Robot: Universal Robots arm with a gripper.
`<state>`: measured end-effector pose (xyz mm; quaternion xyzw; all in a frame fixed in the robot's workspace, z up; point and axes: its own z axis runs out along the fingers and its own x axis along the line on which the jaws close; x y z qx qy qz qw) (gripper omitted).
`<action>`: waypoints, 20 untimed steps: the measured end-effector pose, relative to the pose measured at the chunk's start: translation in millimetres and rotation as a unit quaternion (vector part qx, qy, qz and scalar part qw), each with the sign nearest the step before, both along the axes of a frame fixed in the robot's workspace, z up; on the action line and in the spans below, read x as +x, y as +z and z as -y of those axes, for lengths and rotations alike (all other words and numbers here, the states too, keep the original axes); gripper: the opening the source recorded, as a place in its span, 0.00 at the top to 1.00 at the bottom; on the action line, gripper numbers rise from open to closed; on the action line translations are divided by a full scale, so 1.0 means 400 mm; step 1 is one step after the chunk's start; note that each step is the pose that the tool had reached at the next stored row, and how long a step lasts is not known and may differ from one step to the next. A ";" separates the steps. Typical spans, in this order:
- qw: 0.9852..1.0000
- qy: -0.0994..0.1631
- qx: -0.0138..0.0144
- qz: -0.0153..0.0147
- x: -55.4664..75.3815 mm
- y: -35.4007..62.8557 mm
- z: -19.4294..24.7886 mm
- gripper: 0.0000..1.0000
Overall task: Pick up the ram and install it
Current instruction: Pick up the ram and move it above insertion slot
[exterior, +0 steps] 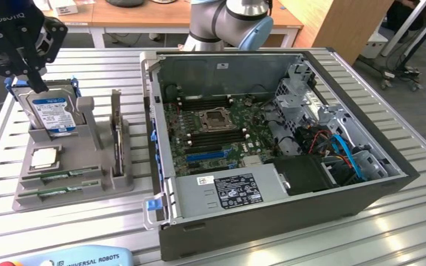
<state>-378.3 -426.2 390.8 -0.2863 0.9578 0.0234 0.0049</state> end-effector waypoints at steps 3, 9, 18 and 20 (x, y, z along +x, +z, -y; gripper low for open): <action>1.000 0.027 0.000 0.000 0.000 -0.001 0.000 0.90; 0.997 0.081 0.000 0.000 0.000 -0.002 0.000 0.90; 0.987 0.163 0.000 0.000 0.000 -0.003 0.000 0.90; 0.984 0.181 0.000 0.000 0.000 -0.003 0.000 0.90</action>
